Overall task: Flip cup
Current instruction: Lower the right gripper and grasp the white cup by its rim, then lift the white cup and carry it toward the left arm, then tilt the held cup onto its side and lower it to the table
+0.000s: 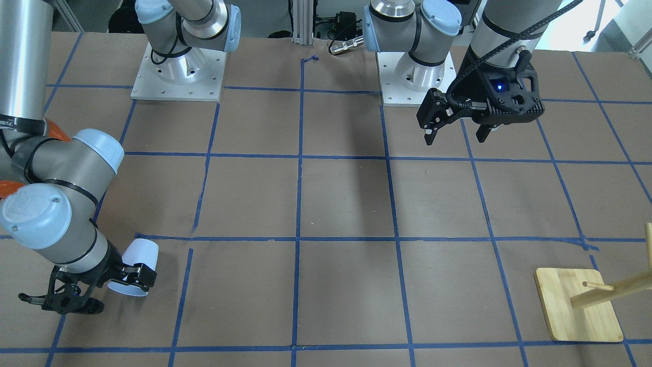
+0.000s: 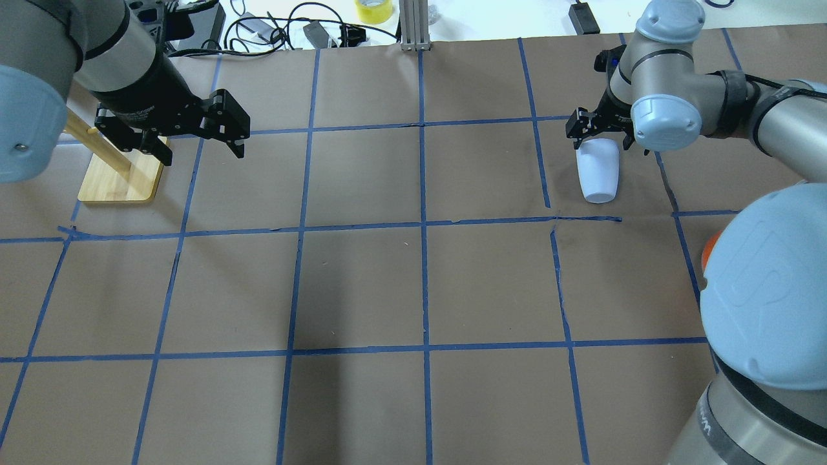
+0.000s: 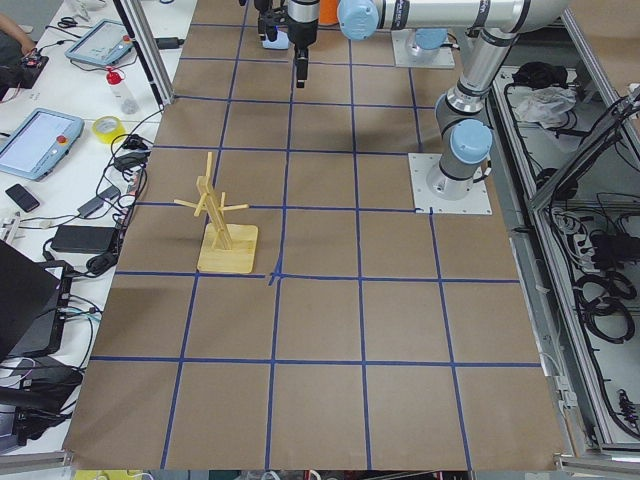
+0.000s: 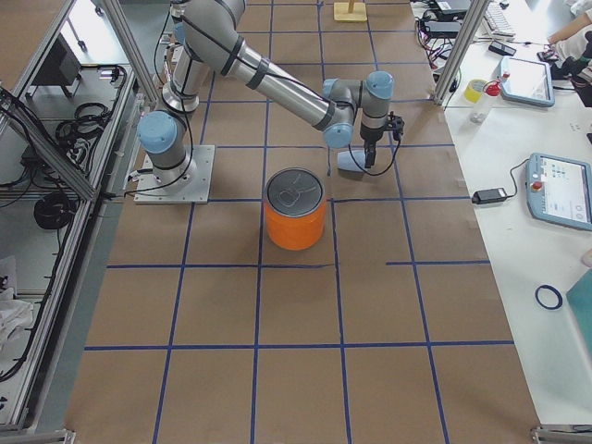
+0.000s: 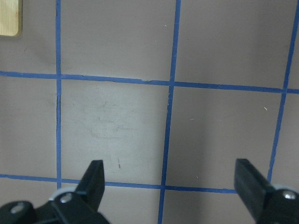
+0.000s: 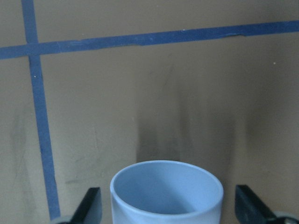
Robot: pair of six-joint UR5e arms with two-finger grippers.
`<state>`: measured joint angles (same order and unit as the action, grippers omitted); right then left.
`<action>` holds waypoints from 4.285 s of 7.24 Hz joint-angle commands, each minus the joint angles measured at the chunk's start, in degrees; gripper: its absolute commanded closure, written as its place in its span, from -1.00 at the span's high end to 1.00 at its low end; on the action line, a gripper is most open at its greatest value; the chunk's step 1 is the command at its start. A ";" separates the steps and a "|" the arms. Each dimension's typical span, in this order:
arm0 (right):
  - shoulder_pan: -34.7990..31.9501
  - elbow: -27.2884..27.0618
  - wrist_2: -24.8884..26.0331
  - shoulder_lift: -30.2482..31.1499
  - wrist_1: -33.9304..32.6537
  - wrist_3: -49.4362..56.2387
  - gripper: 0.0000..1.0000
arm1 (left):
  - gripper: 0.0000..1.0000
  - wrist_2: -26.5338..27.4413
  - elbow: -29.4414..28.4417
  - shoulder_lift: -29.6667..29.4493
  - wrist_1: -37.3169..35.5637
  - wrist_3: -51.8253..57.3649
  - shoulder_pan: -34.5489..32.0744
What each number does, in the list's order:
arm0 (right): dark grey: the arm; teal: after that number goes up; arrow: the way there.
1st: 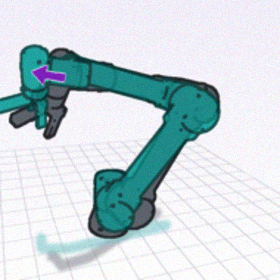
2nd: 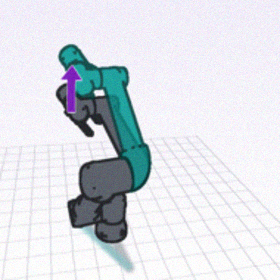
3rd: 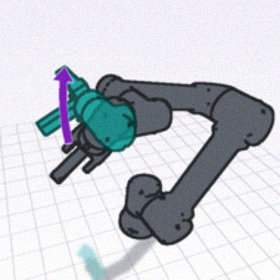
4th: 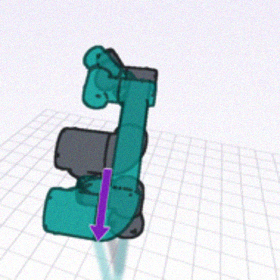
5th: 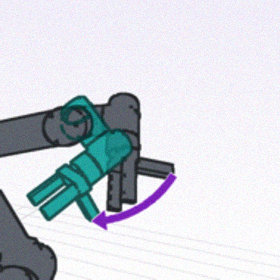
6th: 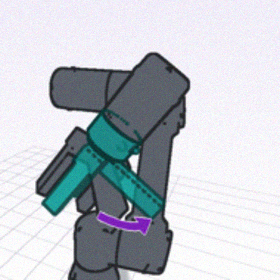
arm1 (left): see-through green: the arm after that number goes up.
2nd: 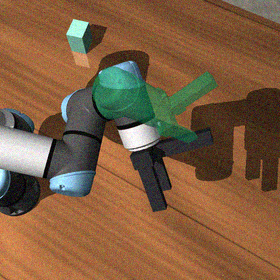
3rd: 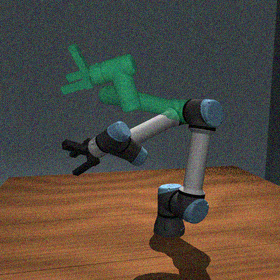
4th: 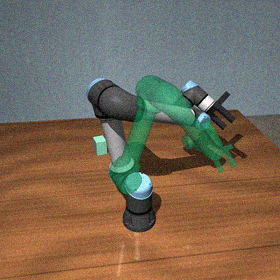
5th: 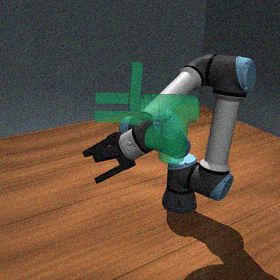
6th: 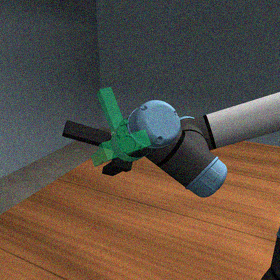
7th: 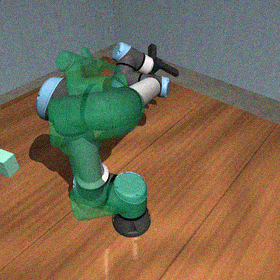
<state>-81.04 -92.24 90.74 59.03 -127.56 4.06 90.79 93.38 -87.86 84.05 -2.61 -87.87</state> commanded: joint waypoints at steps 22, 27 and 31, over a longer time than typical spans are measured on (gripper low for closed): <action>-26.27 -1.71 -6.72 5.39 1.09 38.94 -1.00 | 1.00 0.27 -0.04 -0.11 -0.29 0.06 0.68; -31.63 -1.18 -7.25 -0.56 -8.36 68.63 -1.00 | 1.00 0.27 -0.04 -0.03 -0.11 0.06 1.03; -34.01 -0.57 -6.45 -2.52 -8.67 67.92 -1.00 | 1.00 0.27 0.05 -0.03 -0.11 0.06 1.03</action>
<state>-114.91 -92.87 84.31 56.74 -136.13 71.80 91.06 93.38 -87.89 83.91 -2.55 -86.83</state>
